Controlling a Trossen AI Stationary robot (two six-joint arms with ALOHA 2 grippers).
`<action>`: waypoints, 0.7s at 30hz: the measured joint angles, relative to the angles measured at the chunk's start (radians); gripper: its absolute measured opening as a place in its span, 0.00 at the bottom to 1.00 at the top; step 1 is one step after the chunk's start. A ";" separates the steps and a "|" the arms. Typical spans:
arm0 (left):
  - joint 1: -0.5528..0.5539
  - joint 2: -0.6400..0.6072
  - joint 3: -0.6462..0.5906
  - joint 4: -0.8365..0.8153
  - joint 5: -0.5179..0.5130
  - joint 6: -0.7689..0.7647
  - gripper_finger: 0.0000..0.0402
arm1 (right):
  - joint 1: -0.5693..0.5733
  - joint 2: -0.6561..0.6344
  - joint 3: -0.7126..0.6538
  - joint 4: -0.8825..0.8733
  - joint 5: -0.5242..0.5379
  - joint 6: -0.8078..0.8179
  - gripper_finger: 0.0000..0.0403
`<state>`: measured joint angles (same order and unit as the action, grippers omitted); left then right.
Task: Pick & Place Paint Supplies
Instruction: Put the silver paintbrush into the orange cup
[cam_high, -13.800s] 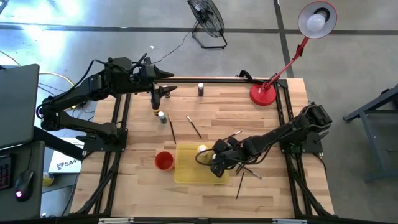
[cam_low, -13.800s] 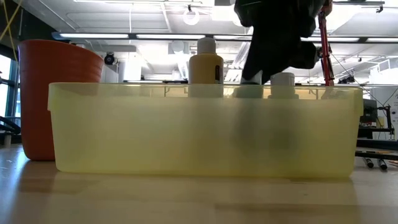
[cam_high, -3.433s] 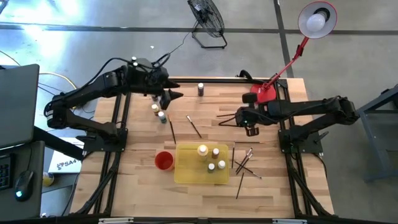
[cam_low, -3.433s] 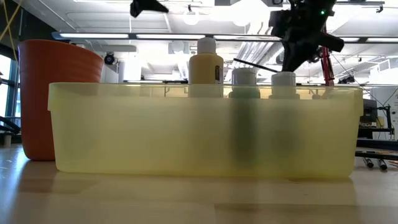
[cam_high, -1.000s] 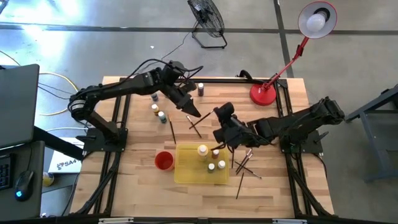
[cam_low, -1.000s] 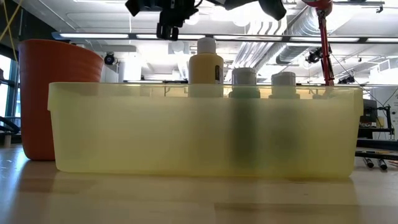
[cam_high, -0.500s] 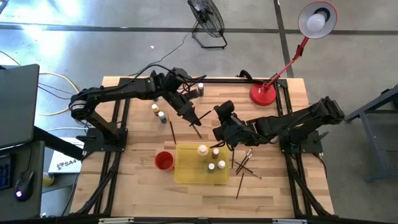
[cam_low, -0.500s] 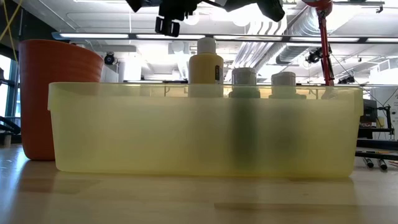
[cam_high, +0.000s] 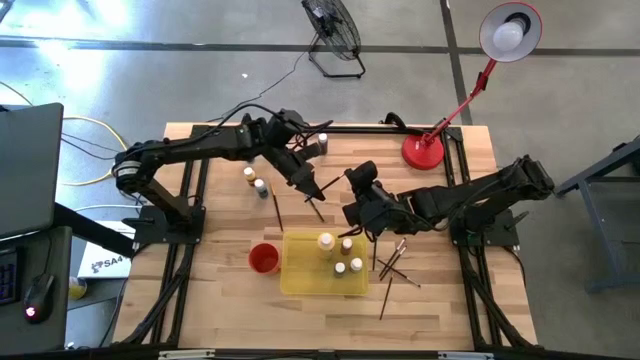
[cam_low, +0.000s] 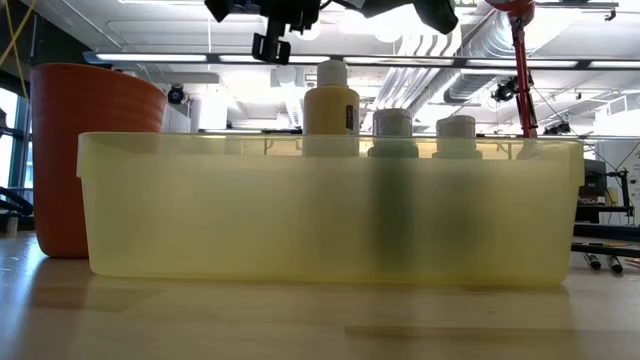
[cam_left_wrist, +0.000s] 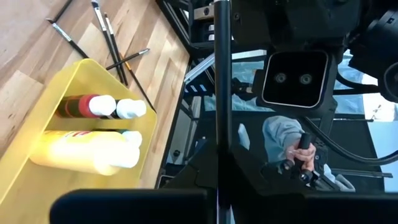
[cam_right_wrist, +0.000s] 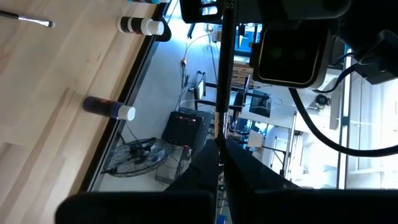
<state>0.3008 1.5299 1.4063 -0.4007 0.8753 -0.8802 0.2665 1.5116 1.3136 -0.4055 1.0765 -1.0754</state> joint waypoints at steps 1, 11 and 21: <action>0.000 0.000 0.000 0.000 0.000 0.001 0.03 | 0.000 0.000 0.000 0.000 0.000 -0.002 0.01; 0.000 0.000 0.000 0.001 0.005 0.041 0.03 | 0.000 -0.001 0.000 0.000 -0.001 -0.003 0.01; 0.000 -0.002 0.001 0.027 0.027 0.092 0.02 | 0.003 -0.008 -0.001 0.187 0.086 -0.169 0.14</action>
<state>0.3008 1.5284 1.4075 -0.3734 0.9025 -0.7885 0.2695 1.5039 1.3128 -0.2189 1.1625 -1.2440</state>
